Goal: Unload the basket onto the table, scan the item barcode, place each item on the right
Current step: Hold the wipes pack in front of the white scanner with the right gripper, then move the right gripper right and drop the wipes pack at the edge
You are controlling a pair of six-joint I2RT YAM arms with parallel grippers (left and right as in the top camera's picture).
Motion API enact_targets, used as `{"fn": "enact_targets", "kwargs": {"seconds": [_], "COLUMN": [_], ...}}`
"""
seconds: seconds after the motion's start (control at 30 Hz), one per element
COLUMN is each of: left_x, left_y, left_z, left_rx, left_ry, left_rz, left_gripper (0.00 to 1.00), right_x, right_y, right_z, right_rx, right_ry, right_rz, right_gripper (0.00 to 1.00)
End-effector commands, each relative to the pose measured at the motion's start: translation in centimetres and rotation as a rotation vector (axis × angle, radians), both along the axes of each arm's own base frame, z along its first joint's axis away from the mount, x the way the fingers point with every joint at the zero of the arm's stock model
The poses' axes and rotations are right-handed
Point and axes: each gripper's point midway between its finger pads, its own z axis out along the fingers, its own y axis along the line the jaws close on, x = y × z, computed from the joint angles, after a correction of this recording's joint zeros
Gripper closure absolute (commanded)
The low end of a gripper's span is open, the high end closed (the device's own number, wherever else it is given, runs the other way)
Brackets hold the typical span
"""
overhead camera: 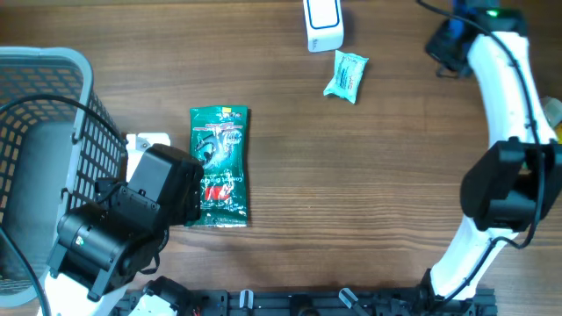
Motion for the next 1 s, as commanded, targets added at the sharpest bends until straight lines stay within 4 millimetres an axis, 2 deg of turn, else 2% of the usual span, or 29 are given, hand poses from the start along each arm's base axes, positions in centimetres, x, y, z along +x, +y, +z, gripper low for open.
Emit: {"fn": "enact_targets", "kwargs": {"seconds": [0.0,0.03,0.17,0.23,0.37,0.43,0.53,0.63,0.67,0.7,0.77,0.87,0.97], "left_x": [0.0,0.0,0.0,0.0,0.0,0.0,0.0,0.0,0.0,0.0,0.0,0.0,0.0], "left_y": [0.2,0.2,0.2,0.2,0.2,0.2,0.2,0.2,0.2,0.2,0.2,0.2,0.2], "left_z": [-0.1,-0.1,-0.1,-0.1,-0.1,-0.1,-0.1,-0.1,-0.1,-0.1,-0.1,-0.1,-0.1], "left_rx": [-0.009,-0.009,-0.009,-0.009,-0.009,-0.009,-0.009,-0.009,-0.009,-0.009,-0.009,-0.009,-0.009], "left_ry": [-0.002,-0.003,-0.002,-0.002,-0.002,-0.002,-0.002,-0.002,-0.002,-0.002,-0.002,-0.002,-0.002], "left_rz": [0.021,0.022,0.021,0.021,0.021,0.021,0.021,0.021,0.021,0.021,0.021,0.021,0.021], "left_gripper": [0.0,0.0,0.0,0.0,0.0,0.0,0.0,0.0,0.0,0.0,0.0,0.0,0.0], "right_x": [0.5,0.9,2.3,2.9,3.8,4.2,4.0,3.7,3.5,2.9,2.5,2.2,2.2], "right_y": [6.1,7.2,12.1,15.5,18.3,18.5,17.0,16.9,16.8,16.7,16.7,16.8,16.0], "right_z": [-1.8,-2.2,-4.8,-7.3,-10.7,-12.4,-14.4,-15.3,-15.6,-16.1,-16.3,-16.4,-15.4], "right_rx": [0.111,0.106,0.126,0.144,0.107,0.037,-0.06,-0.062,-0.064,-0.068,-0.065,-0.044,-0.048], "right_ry": [0.01,-0.004,-0.058,-0.076,-0.076,-0.076,-0.056,-0.034,-0.02,0.007,0.028,0.044,0.049], "right_rz": [0.352,0.385,0.433,0.455,0.423,0.376,0.26,0.262,0.264,0.265,0.268,0.274,0.259], "right_gripper": [0.12,0.0,0.0,0.0,0.0,0.0,0.0,0.02,0.07,0.25,0.4,0.43,0.42]}}
